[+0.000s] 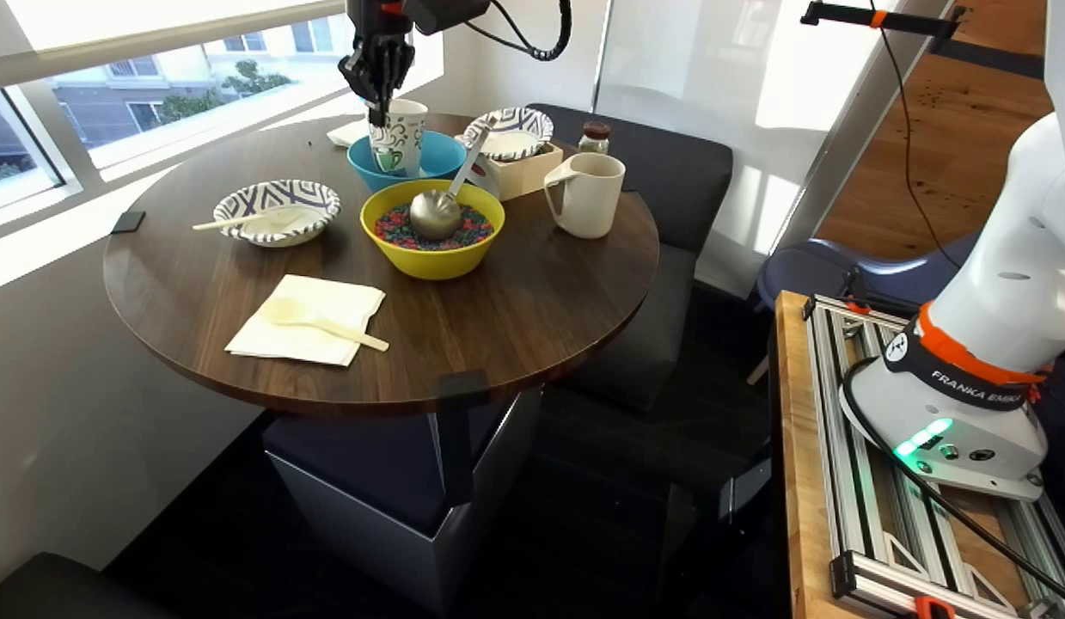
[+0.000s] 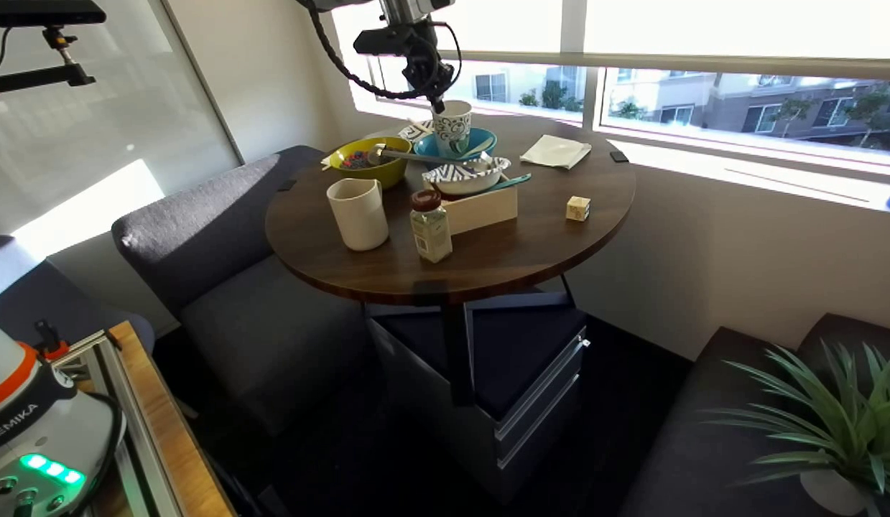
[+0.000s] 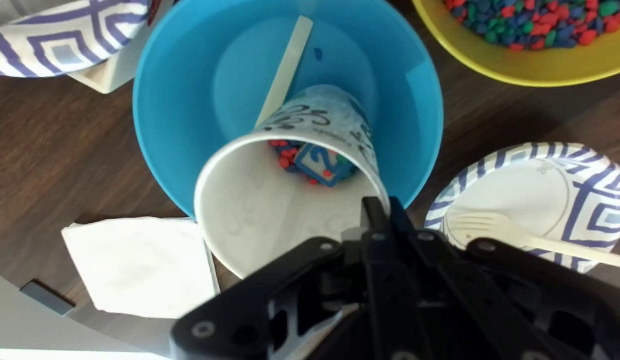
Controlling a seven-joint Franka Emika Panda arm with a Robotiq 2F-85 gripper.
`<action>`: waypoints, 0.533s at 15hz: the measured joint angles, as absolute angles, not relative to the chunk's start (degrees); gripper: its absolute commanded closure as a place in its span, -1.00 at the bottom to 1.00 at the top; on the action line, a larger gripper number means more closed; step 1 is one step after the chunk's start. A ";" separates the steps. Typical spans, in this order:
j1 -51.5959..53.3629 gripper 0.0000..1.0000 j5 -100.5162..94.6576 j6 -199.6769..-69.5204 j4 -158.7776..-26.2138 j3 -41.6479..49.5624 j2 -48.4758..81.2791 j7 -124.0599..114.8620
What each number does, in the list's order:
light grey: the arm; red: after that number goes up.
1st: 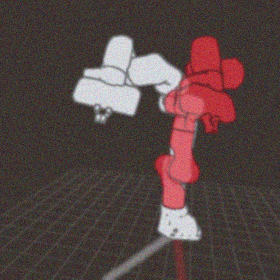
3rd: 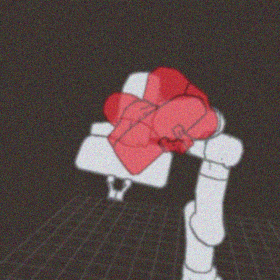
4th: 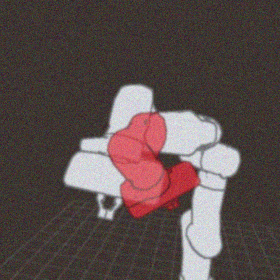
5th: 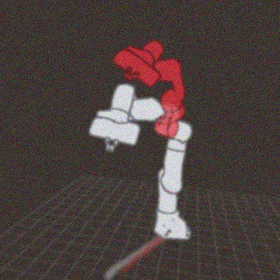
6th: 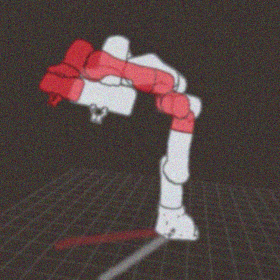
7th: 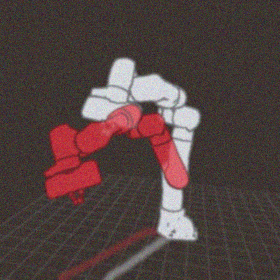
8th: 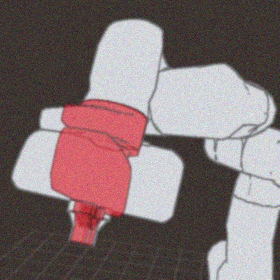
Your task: Pour the contents from the cup into the yellow bowl
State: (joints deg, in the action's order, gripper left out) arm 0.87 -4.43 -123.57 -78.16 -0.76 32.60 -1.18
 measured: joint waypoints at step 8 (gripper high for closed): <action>2.81 0.98 -4.04 -119.00 -81.98 -0.17 21.75 -7.46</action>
